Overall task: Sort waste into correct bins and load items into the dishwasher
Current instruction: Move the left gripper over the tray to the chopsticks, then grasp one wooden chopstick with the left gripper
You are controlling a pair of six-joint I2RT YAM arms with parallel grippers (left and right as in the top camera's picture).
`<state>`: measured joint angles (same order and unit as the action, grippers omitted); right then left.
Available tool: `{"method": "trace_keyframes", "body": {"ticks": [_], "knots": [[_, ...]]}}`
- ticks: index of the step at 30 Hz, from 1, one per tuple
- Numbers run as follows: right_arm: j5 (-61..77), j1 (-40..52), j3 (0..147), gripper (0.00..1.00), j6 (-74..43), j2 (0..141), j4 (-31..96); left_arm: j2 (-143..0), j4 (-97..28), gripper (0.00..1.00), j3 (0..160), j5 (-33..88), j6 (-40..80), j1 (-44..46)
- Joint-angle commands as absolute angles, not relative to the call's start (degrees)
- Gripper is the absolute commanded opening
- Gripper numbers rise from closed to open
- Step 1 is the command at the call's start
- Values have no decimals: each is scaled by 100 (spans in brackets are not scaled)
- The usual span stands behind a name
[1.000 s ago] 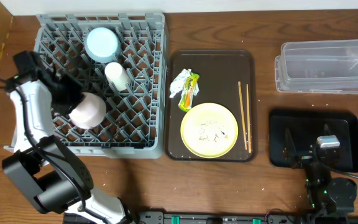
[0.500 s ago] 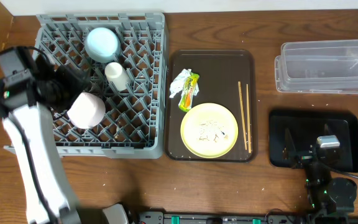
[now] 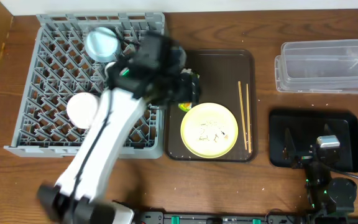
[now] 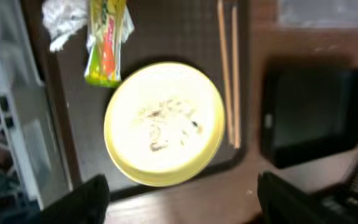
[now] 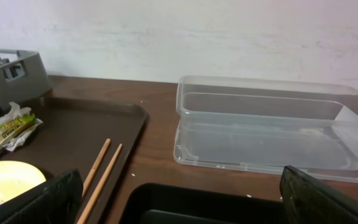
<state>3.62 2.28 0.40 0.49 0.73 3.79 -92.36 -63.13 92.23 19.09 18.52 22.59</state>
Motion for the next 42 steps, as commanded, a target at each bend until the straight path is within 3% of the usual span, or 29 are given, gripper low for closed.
{"method": "trace_keyframes", "body": {"ticks": [1, 4, 5, 7, 10, 16, 27, 38, 42], "knots": [[346, 285, 32, 99, 91, 64, 405, -10215, -7229, 77, 10368, 729, 1291, 2528], [346, 285, 32, 99, 91, 64, 403, -10591, -7037, 78, 10726, 554, 1544, 2674], [346, 285, 32, 99, 91, 64, 403, -10586, -6720, 64, 10726, 740, 2106, 2711], [346, 285, 32, 99, 91, 64, 403, -10589, -6573, 65, 10726, 1002, 2604, 2720], [346, 285, 32, 99, 91, 64, 405, -10600, -6348, 75, 10711, 1022, 2880, 2720], [346, 285, 32, 99, 91, 64, 403, -10844, -6066, 75, 10704, 932, 3833, 2803], [346, 285, 32, 99, 91, 64, 403, -12156, -5212, 74, 10704, -749, 3844, 3699], [346, 285, 32, 99, 91, 64, 403, -12193, -5039, 74, 10698, -923, 3778, 3795], [346, 285, 32, 99, 91, 64, 405, -12326, -5004, 75, 10694, -1763, 3776, 3778]]}}
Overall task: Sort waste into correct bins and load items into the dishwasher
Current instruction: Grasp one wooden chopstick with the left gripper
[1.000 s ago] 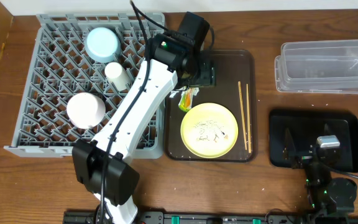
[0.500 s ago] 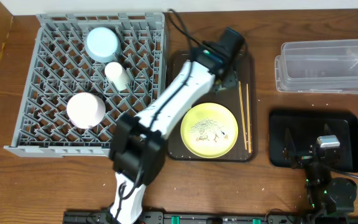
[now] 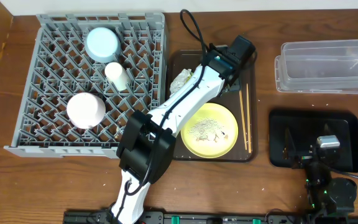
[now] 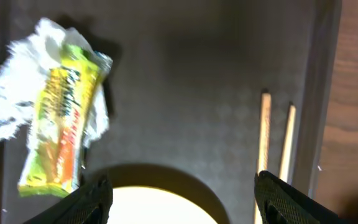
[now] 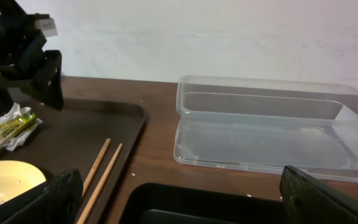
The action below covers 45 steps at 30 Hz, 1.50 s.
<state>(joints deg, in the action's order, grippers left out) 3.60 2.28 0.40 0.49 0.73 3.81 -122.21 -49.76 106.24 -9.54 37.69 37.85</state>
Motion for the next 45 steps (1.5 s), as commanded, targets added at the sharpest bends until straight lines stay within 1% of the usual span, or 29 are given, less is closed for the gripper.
{"method": "trace_keyframes", "body": {"ticks": [1, 5, 8, 9, 10, 12, 14, 16, 17, 18, 20, 23, 25, 28, 30, 35, 38, 40, 45], "knots": [[346, 285, 32, 99, 91, 64, 405, -12317, -5004, 75, 10696, -1922, 3776, 3767], [346, 285, 32, 99, 91, 64, 405, -12136, -5225, 74, 10696, -1916, 3411, 3730], [346, 285, 32, 99, 91, 64, 403, -11695, -5586, 74, 10696, -1918, 3411, 3673], [346, 285, 32, 99, 91, 64, 405, -11334, -5837, 75, 10696, -1918, 3415, 3538], [346, 285, 32, 99, 91, 64, 403, -11093, -5999, 79, 10696, -1918, 3417, 3420], [346, 285, 32, 99, 91, 64, 405, -10551, -6241, 82, 10696, -1813, 3465, 3052], [346, 285, 32, 99, 91, 64, 403, -10042, -6416, 83, 10696, -797, 3457, 2473], [346, 285, 32, 99, 91, 64, 403, -9959, -6622, 83, 10696, 89, 3454, 2237], [346, 285, 32, 99, 91, 64, 403, -9966, -6646, 83, 10694, 283, 3452, 2226], [346, 285, 32, 99, 91, 64, 403, -10014, -6604, 83, 10641, 823, 3339, 2274], [346, 285, 32, 99, 91, 64, 405, -10130, -6412, 82, 10536, 1096, 3208, 2550], [346, 285, 32, 99, 91, 64, 403, -10457, -6108, 82, 10510, 958, 3072, 3181], [346, 285, 32, 99, 91, 64, 403, -10805, -5894, 82, 10510, 353, 3339, 3669], [346, 285, 32, 99, 91, 64, 403, -11367, -5723, 82, 10510, -698, 3605, 4066], [346, 285, 32, 99, 91, 64, 403, -11673, -5553, 82, 10510, -1041, 3588, 4160], [346, 285, 32, 99, 91, 64, 403, -12468, -4818, 77, 10510, -1035, 3588, 4204], [346, 285, 32, 99, 91, 64, 405, -12702, -4394, 72, 10510, -991, 3586, 4219], [346, 285, 32, 99, 91, 64, 403, -12807, -4195, 66, 10510, -993, 3586, 4219], [346, 285, 32, 99, 91, 64, 405, -13056, -3824, 65, 10510, -1013, 3583, 4219]]}}
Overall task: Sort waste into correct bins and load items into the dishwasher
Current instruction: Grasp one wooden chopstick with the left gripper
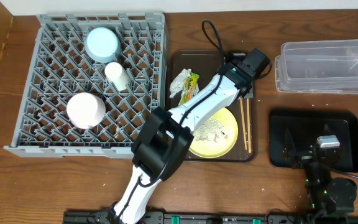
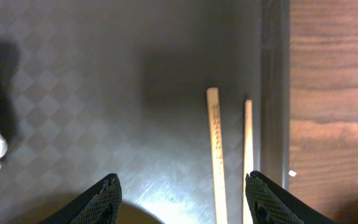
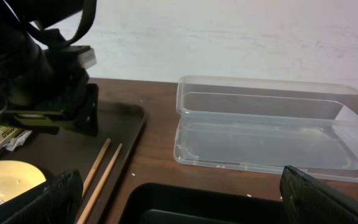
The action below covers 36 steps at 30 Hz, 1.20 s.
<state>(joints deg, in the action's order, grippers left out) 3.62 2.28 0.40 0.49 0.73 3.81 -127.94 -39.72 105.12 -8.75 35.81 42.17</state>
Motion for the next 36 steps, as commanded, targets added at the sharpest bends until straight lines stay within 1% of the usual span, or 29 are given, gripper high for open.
{"method": "trace_keyframes", "body": {"ticks": [1, 8, 12, 16, 18, 19, 20, 21, 25, 29, 31, 32, 34, 35, 36], "knots": [[346, 285, 32, 99, 91, 64, 403, -13124, -3739, 64, 10510, -1007, 3588, 4224], [346, 285, 32, 99, 91, 64, 403, -13502, -3597, 64, 10510, -969, 3588, 4324], [346, 285, 32, 99, 91, 64, 405, -13646, -3548, 61, 10510, -943, 3673, 4364], [346, 285, 32, 99, 91, 64, 405, -13712, -3592, 55, 10510, -794, 3682, 4484], [346, 285, 32, 99, 91, 64, 405, -13712, -3597, 47, 10510, -797, 3677, 4554], [346, 285, 32, 99, 91, 64, 403, -13712, -3618, 41, 10510, -797, 3680, 4587], [346, 285, 32, 99, 91, 64, 405, -13712, -3636, 38, 10510, -799, 3704, 4613], [346, 285, 32, 99, 91, 64, 403, -13712, -3656, 37, 10510, -797, 3782, 4650], [346, 285, 32, 99, 91, 64, 405, -13712, -3660, 37, 10510, -812, 3804, 4707], [346, 285, 32, 99, 91, 64, 403, -13712, -3684, 25, 10510, -939, 3804, 4705], [346, 285, 32, 99, 91, 64, 405, -13712, -3747, 23, 10510, -1090, 3804, 4707], [346, 285, 32, 99, 91, 64, 405, -13712, -3767, 20, 10510, -1127, 3802, 4707], [346, 285, 32, 99, 91, 64, 405, -13712, -3769, 19, 10510, -1122, 3804, 4707], [346, 285, 32, 99, 91, 64, 403, -13714, -3769, 11, 10506, -1122, 3804, 4707], [346, 285, 32, 99, 91, 64, 405, -13714, -3767, 8, 10481, -1122, 3804, 4707]]}}
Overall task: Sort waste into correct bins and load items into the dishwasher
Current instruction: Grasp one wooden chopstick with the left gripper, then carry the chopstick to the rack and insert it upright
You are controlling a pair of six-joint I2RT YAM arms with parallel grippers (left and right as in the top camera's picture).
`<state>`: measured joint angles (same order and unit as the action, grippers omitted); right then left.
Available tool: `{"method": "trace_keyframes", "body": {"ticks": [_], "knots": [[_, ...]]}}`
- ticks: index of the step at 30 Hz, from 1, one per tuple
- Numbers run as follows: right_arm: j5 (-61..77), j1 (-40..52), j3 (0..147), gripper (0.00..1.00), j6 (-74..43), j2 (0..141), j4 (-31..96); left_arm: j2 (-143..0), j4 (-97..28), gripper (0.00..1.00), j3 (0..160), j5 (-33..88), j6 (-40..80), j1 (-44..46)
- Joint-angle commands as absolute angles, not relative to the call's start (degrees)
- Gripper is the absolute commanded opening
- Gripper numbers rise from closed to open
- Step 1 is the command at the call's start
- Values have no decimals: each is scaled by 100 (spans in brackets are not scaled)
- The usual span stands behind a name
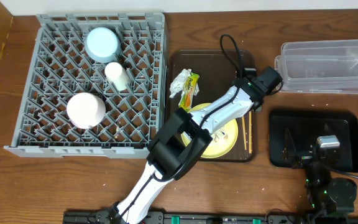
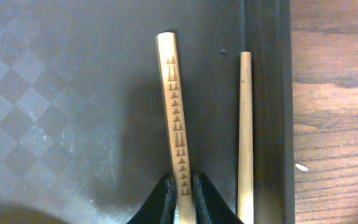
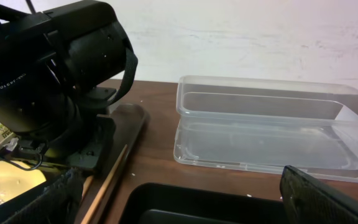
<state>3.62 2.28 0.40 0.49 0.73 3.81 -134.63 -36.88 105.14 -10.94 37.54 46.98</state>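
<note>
Two wooden chopsticks lie along the right edge of the brown tray [image 2: 55, 93]. My left gripper [image 2: 180, 188] is shut on the patterned chopstick [image 2: 173, 106]; the plain chopstick [image 2: 245, 137] lies just right of it, untouched. From overhead the left gripper [image 1: 246, 107] is low over the chopsticks [image 1: 248, 132], beside the yellow plate [image 1: 211, 132] with food scraps. A green-yellow wrapper on a crumpled napkin [image 1: 187, 84] lies at the tray's back left. My right gripper [image 3: 179, 208] stands open over the black bin [image 3: 229, 199].
The grey dish rack [image 1: 86, 148] on the left holds a blue bowl [image 1: 101, 42], a small cup [image 1: 117, 74] and a white cup [image 1: 82, 109]. A clear plastic container [image 1: 325, 65] stands at the back right. The black bin [image 1: 347, 124] is at the front right.
My left gripper was open above the far ends of the chopsticks. It is now lower and shut on the patterned chopstick. The right arm has not moved.
My left gripper was open near the rack, looking down on the plate and wrapper. Then it was over the tray's back, then above the chopsticks' far ends. Now it grips the patterned chopstick on the tray. The right gripper stayed open over the black bin.
</note>
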Motion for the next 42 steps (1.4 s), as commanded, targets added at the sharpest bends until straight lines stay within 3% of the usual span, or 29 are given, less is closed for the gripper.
{"method": "trace_keyframes", "body": {"ticks": [1, 12, 22, 28, 37, 42], "knots": [[346, 285, 32, 99, 91, 64, 403, -13716, -3763, 8, 10442, -1125, 3806, 4707], [346, 285, 32, 99, 91, 64, 403, -13176, -3736, 7, 10499, -1037, 3806, 4431], [346, 285, 32, 99, 91, 64, 403, -12287, -3629, 7, 10499, 725, 3804, 3568], [346, 285, 32, 99, 91, 64, 403, -12003, -3570, 7, 10499, 2224, 3802, 2523], [346, 285, 32, 99, 91, 64, 405, -10822, -4401, 8, 10499, 2018, 2209, 838], [346, 285, 32, 99, 91, 64, 403, -10514, -5041, 7, 10495, 1424, -104, 43]]}}
